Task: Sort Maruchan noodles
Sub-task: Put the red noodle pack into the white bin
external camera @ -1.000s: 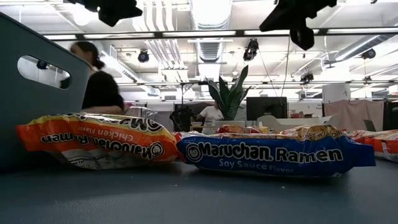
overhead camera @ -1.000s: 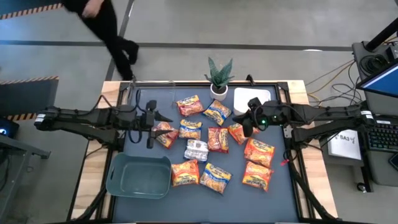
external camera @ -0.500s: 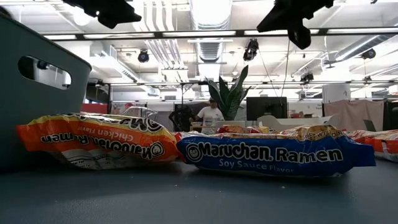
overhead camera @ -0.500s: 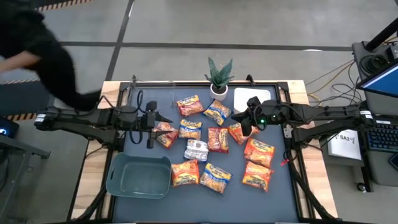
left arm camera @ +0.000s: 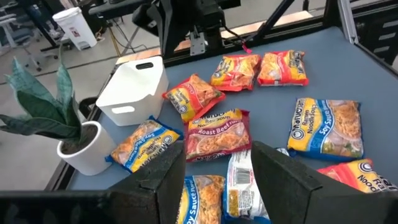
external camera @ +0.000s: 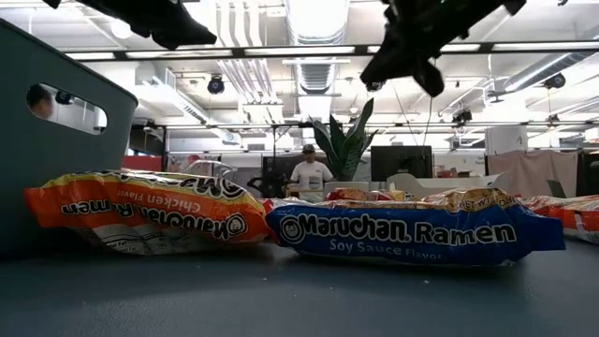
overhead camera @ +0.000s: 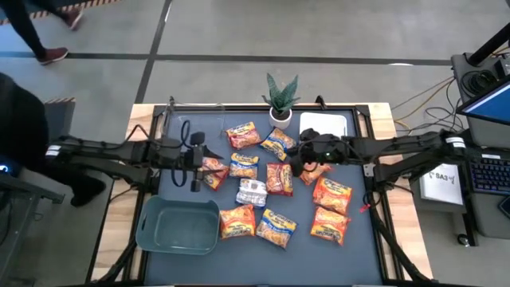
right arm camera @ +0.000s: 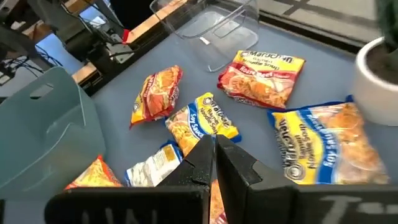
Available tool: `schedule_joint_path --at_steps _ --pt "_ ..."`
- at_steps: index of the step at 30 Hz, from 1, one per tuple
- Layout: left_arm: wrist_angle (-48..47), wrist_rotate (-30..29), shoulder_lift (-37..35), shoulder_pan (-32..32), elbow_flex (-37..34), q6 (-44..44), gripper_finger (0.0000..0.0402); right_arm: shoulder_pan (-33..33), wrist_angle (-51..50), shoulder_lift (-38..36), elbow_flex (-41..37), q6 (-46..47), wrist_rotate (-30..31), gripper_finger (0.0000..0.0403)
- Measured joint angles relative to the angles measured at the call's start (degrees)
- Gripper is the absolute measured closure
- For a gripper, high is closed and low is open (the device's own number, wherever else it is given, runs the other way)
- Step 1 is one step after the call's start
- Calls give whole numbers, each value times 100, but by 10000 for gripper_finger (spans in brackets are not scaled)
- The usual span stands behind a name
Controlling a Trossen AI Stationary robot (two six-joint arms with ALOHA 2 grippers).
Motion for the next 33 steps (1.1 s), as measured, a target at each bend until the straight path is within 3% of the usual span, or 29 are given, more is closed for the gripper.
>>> schedule_joint_path --at_steps 11,19,27,33 --pt "51 0 471 3 4 -107 235 0 -178 859 -2 1248 -877 394" --pt "486 7 871 1 7 -213 235 13 -1437 1153 -4 1903 -1525 394" --pt "1163 11 1578 -1 45 -289 235 246 -2075 1101 -7 1985 -1507 394" --pt "1788 13 2154 -2 57 -330 235 648 -2034 1094 -58 1968 -885 394"
